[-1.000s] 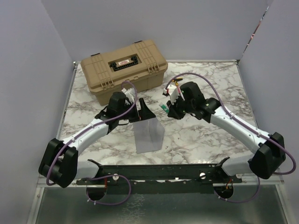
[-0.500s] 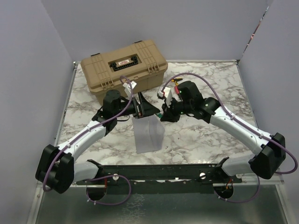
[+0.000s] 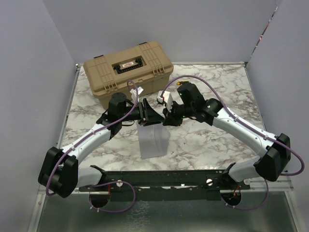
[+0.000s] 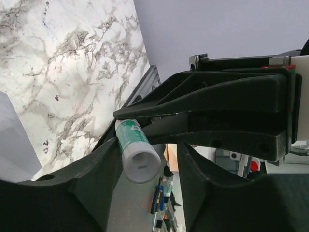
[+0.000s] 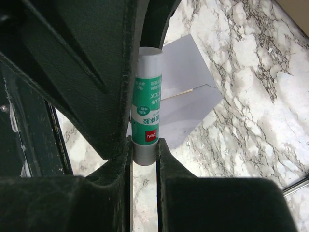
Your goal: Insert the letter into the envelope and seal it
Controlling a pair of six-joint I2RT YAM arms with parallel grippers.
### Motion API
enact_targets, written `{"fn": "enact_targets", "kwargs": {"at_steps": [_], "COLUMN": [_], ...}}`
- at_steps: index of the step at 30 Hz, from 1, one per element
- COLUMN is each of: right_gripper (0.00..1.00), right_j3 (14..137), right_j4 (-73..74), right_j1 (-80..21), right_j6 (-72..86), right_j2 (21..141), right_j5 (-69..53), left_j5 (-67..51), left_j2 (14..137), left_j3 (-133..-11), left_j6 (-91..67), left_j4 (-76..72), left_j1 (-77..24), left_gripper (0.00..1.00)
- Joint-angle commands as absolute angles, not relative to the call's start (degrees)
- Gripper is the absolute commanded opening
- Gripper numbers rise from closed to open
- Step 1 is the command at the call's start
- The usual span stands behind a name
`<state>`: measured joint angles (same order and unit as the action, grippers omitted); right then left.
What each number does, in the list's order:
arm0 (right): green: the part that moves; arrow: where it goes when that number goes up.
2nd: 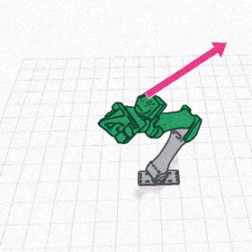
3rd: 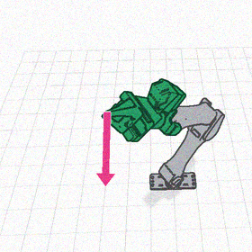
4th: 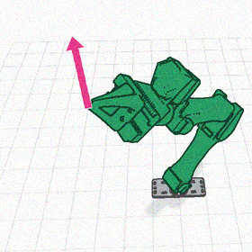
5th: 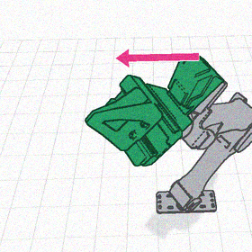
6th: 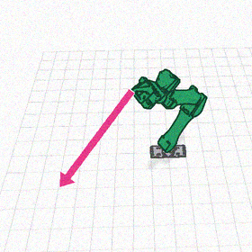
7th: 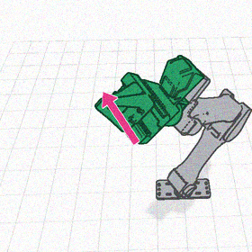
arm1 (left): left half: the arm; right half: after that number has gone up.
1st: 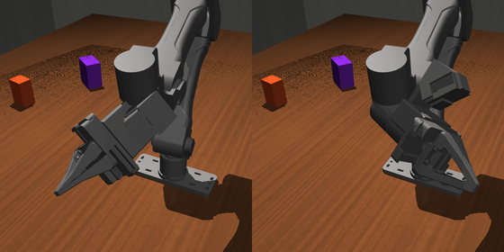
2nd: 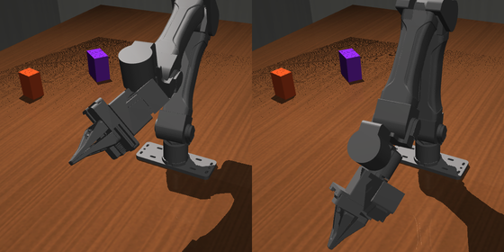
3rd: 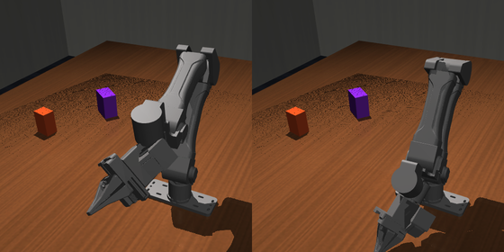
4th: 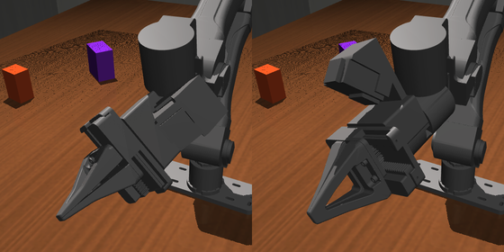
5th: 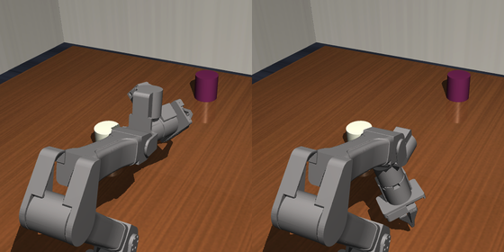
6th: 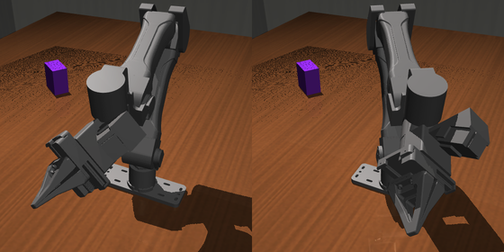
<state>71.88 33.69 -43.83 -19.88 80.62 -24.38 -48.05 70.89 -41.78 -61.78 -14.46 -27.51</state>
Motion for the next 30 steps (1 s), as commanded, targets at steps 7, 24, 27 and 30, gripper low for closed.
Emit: {"fn": "enact_targets", "kwargs": {"at_steps": [7, 24, 27, 30], "right_gripper": [0.01, 0.01, 0.00, 0.00], "right_j3": [74.8, 76.5, 76.7, 76.8], "right_j4": [37.9, 43.1, 42.9, 42.7], "right_j1": [-44.5, -45.3, -45.4, -45.4], "right_j6": [-24.0, -26.4, -26.5, -26.5], "right_j2": [82.1, 85.0, 85.4, 85.5], "right_j5": [-24.3, -28.2, -28.3, -28.5], "left_j5": [-50.6, -50.7, -51.2, -51.4], "left_j2": [72.9, 73.6, 73.6, 73.5], "left_j3": [-42.8, -43.3, -42.9, -42.6], "left_j6": [-60.4, -55.5, -55.0, -54.6], "left_j4": [-12.7, -8.4, -8.3, -8.1], "left_j1": [-27.8, -27.9, -27.9, -27.9], "left_gripper": [0.50, 0.47, 0.46, 0.35]}}
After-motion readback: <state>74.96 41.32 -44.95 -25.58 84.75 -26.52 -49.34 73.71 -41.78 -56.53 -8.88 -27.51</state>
